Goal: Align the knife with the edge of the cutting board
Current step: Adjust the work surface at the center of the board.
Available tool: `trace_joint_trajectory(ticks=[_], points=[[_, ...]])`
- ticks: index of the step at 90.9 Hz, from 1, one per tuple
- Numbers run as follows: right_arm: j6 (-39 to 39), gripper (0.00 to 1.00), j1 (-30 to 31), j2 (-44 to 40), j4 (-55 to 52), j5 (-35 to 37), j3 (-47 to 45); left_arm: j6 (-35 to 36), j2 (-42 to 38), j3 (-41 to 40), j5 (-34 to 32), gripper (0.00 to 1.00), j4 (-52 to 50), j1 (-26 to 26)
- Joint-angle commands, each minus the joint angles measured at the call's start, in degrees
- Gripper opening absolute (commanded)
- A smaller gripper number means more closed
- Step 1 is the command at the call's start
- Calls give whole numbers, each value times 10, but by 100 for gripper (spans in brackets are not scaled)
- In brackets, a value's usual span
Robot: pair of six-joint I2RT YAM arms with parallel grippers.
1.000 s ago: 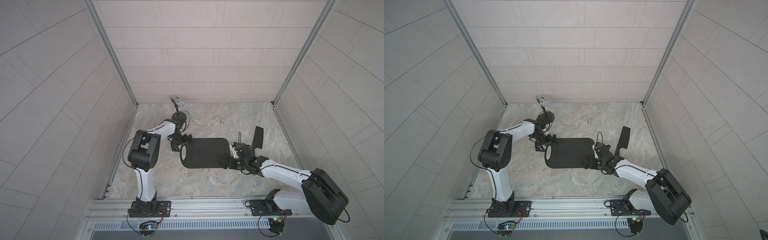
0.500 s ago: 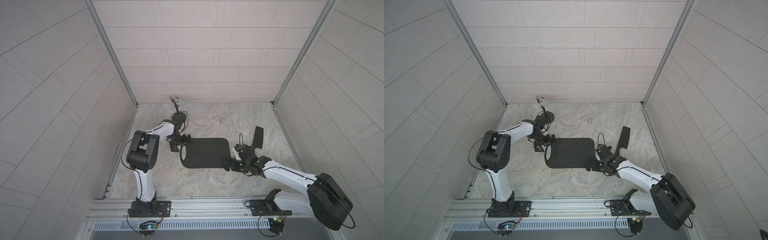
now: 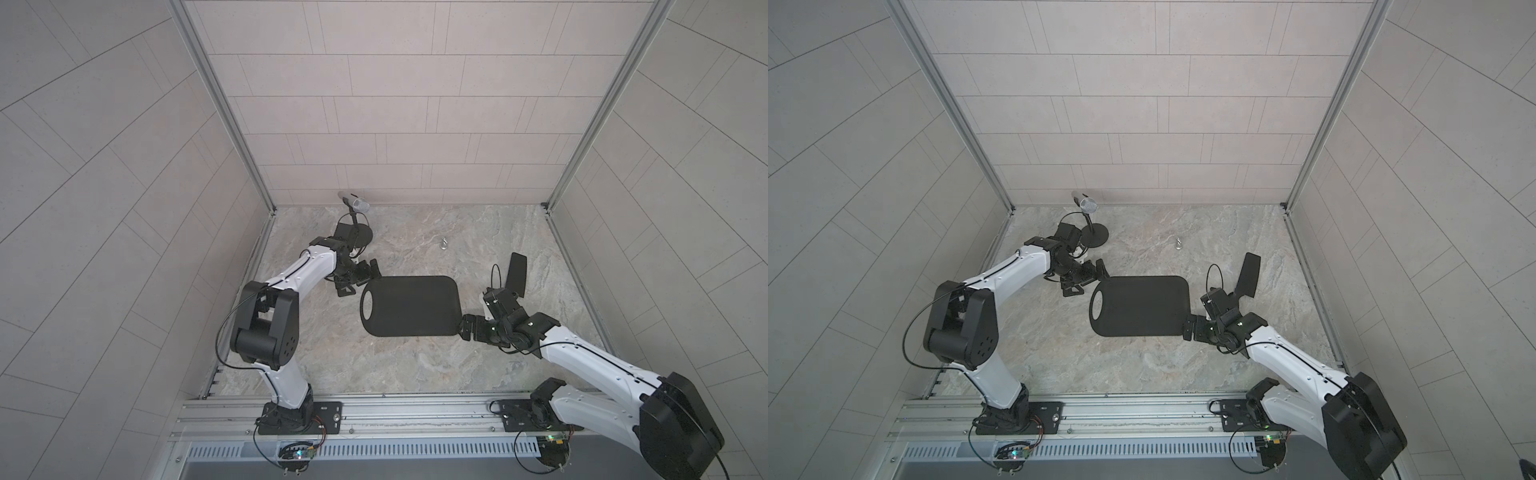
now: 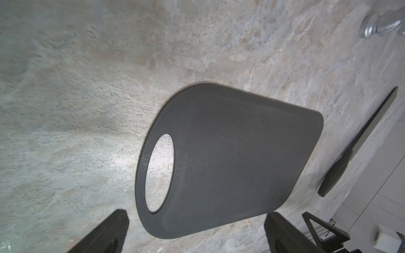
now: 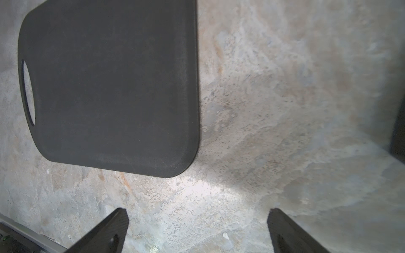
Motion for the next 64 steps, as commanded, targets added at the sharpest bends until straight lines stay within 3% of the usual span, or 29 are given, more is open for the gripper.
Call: trace_joint_trajectory(ticks=[1,32,64], points=[[-10,100,-19,-14,-37,11,19,12,-29,-9,7,100,6,-4],[-29,100,-108,-21,-70,-1,41,49,-114,-15,-68,100,17,-68],[-49,100,-191,21,-92,54,79,62,-170,-30,-132,100,30,-100]])
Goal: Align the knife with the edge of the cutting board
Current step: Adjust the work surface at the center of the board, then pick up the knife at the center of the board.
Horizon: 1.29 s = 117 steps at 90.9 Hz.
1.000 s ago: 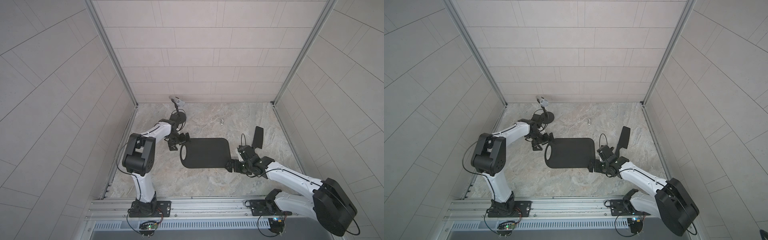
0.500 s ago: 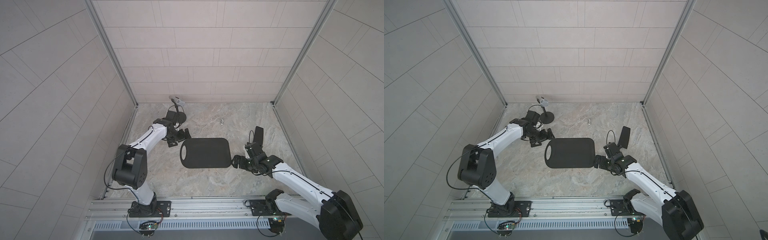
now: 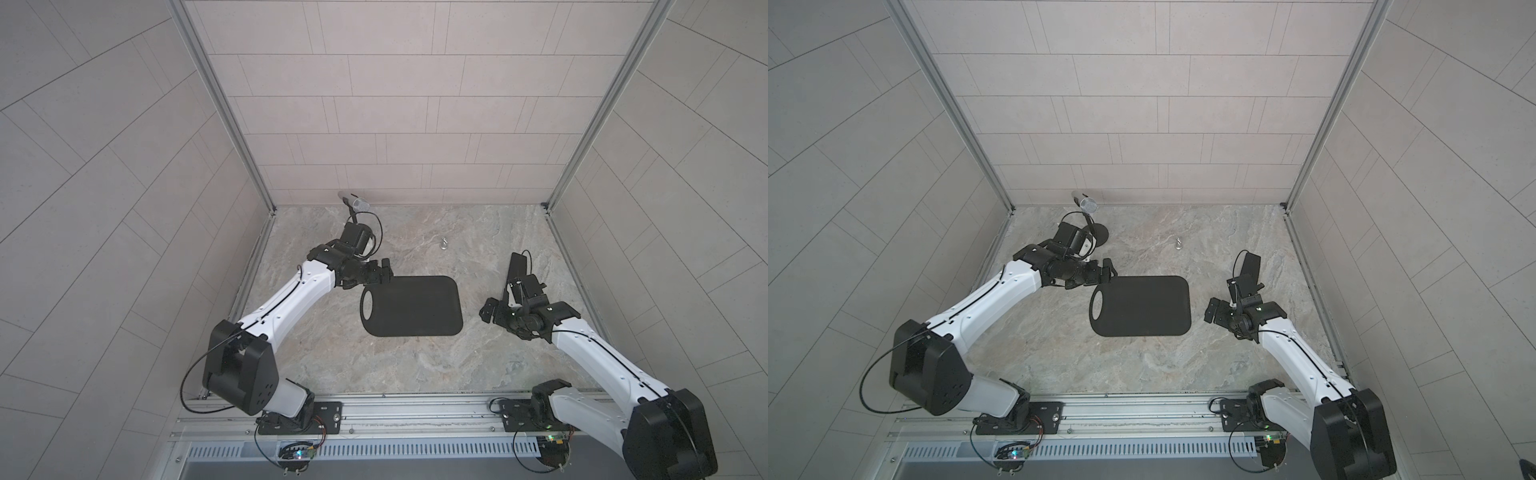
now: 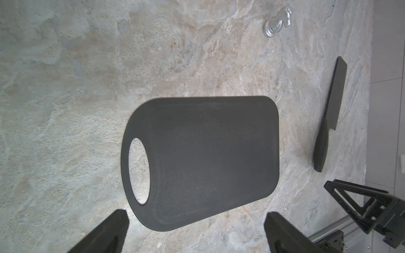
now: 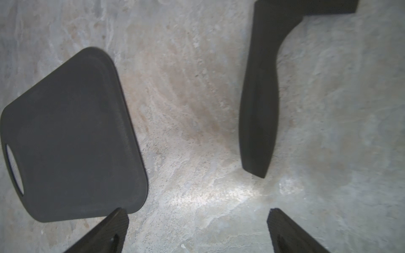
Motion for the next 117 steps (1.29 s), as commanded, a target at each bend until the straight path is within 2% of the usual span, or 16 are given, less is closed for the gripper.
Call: trace_joint_trajectory(ticks=[1,26,80,100,117], points=[[-15,100,-18,19,-9,33,25,13,-27,-11,-30,100,7,-3],[-28,100,-53,92,4,63,63,21,-41,-13,-51,100,6,-4],[-47,98,-79,218,25,51,108,10,-94,-20,-81,100,12,-4],[-57,93,-88,273,34,48,127,6,-103,-25,-94,100,17,-4],[-65,82,-101,302,47,38,132,6,-110,-28,-104,100,21,-4]])
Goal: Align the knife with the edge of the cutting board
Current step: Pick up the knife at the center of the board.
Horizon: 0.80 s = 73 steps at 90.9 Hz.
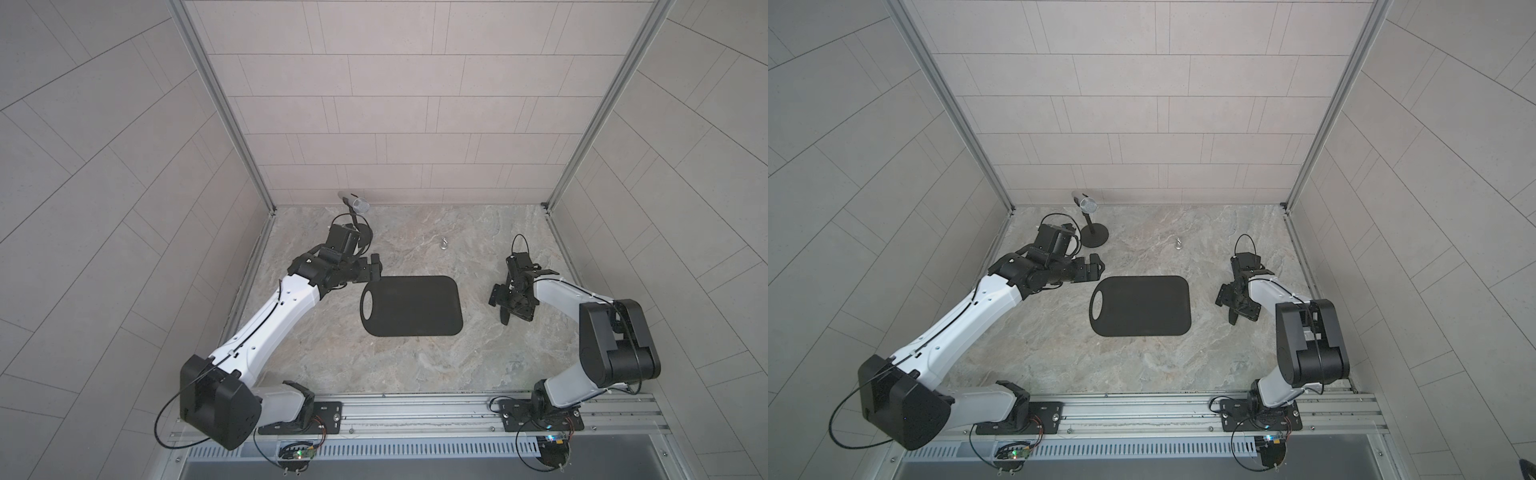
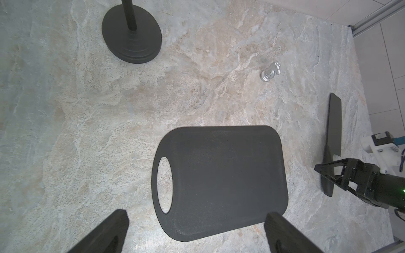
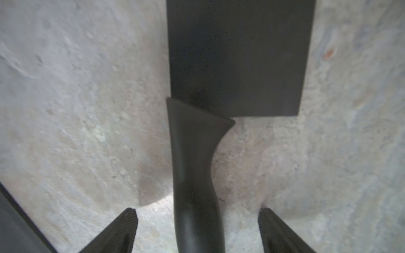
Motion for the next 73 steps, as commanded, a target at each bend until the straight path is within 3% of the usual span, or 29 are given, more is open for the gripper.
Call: trace_joint_trajectory(ticks=[1,20,73], points=[[-11,81,-9,18,13,-9,7,-2,-18,-6,-12,100,6,-2],[-11,64,-12,56,23,-19,18,0,-21,-6,-19,100,6,-2],[-28,44,-12,103,-10,17,65,4,-22,-10,-59,100,6,0]])
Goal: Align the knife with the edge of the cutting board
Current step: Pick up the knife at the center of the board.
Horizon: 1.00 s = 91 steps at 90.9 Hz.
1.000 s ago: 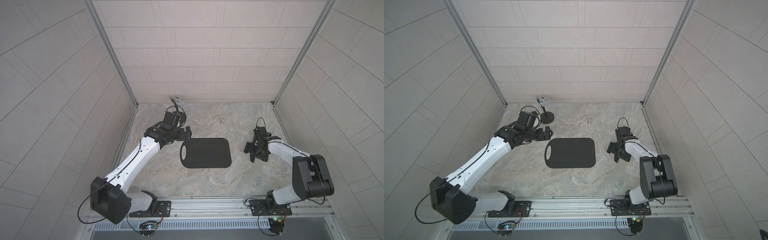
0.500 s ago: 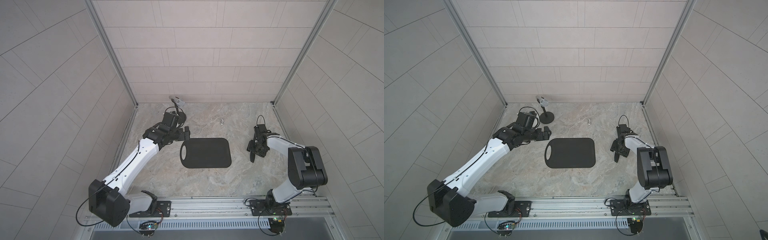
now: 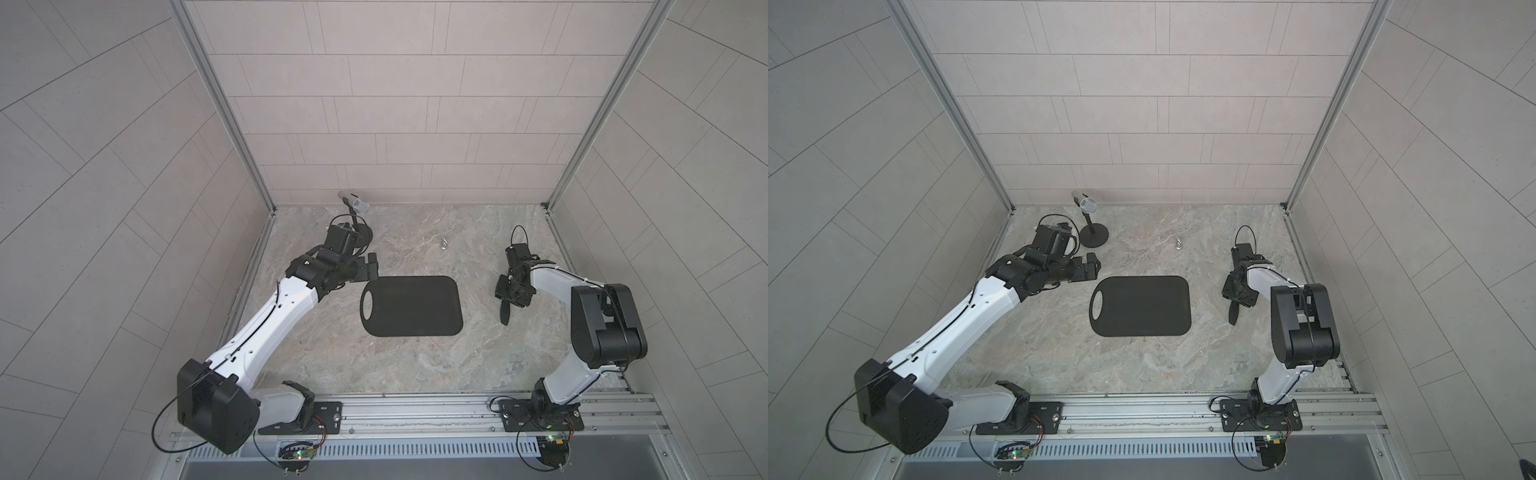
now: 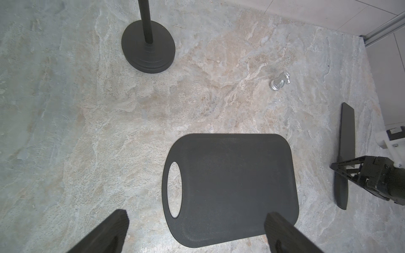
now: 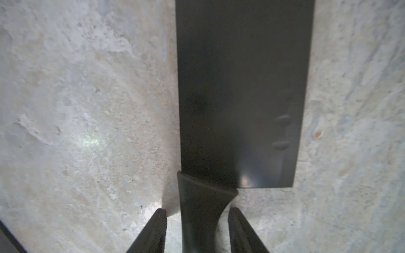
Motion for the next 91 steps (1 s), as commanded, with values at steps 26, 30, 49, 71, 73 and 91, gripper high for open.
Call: trace_joint_trajectory(ticks=[26,30,49,71,73,91], points=[[-10,38,-1,40,-23,2,2,5,-13,-8,-15,100,8,1],[-7,36,-1,40,-21,-1,-2,6,-14,-9,-18,100,8,1],[-1,32,-1,41,-18,-11,-10,6,-14,-11,-17,100,9,1],[3,31,0,41,-30,-23,-12,4,-17,-11,-11,100,12,2],[2,31,0,43,-32,-24,-11,4,-16,-12,-11,100,13,2],[-10,20,3,40,-36,-29,-12,1,-16,-14,-13,100,14,3]])
